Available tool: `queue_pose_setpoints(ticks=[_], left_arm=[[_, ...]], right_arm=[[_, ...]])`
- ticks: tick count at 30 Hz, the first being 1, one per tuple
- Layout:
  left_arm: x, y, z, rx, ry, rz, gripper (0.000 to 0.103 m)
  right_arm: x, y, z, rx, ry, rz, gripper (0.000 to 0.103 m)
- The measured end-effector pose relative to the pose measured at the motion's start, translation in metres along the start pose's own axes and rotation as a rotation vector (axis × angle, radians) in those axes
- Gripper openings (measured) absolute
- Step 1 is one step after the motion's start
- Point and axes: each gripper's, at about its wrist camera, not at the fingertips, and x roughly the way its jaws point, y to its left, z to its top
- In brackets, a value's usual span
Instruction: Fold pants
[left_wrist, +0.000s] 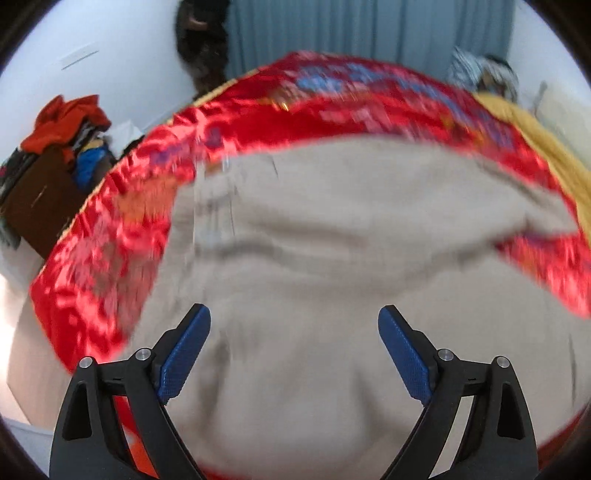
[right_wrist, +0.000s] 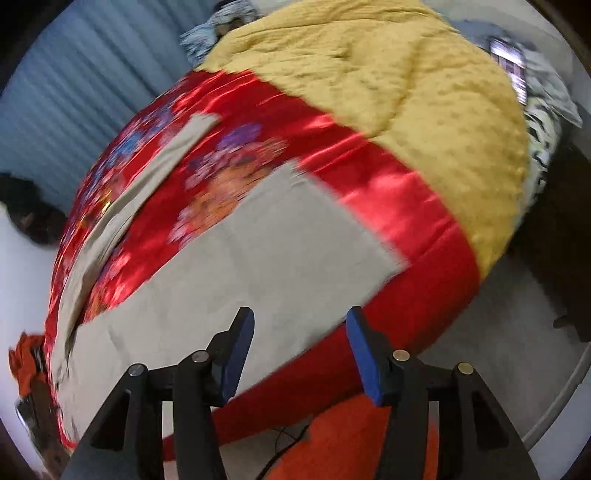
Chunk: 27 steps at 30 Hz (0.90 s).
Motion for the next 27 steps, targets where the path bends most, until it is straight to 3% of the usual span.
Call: queue_pose_setpoints(ticks=[2,4,6,8,9,10,13,17,20,24,27], left_arm=[[0.014,0.009,0.028,-0.056,-0.045,-0.001,0.095],[0.045,0.016,0.054,-0.115,-0.024,0.012,0.096],[0.08,0.025,0.062,-0.134,0.044,0.052,0.096],[0.121,0.037,0.052,-0.101,0.181,0.175,0.095],[0.126,0.049,0.044,-0.128,0.199,0.138,0.095],[0.118,0.055,0.04,-0.16,0.177,0.109,0.095],[0.08,0.053,0.044,-0.174,0.083,0.124,0.093],[0.056,0.016,0.073,-0.159,-0.026,-0.005,0.095],[0.081,-0.025,0.094,-0.1,-0.026,-0.076,0.096],[0.155,-0.054,0.07,0.027,0.123,0.015,0.097],[0.154,-0.057,0.05,0.064,0.027,0.021,0.098]], right_arm=[[-0.001,0.034,-0.007,-0.085,0.011,0.031,0.052],[0.005,0.087,-0.01,-0.191,0.023,0.076,0.052],[0.012,0.145,-0.014,-0.312,0.04,0.138,0.053],[0.018,0.201,-0.02,-0.428,0.069,0.215,0.054],[0.022,0.221,-0.021,-0.469,0.083,0.244,0.054],[0.026,0.244,-0.022,-0.513,0.1,0.274,0.054],[0.047,0.301,-0.018,-0.608,0.129,0.323,0.055],[0.09,0.374,0.013,-0.659,0.134,0.363,0.058],[0.134,0.447,0.035,-0.7,0.149,0.447,0.058],[0.206,0.519,0.05,-0.766,0.229,0.505,0.061],[0.261,0.529,0.072,-0.822,0.282,0.464,0.06]])
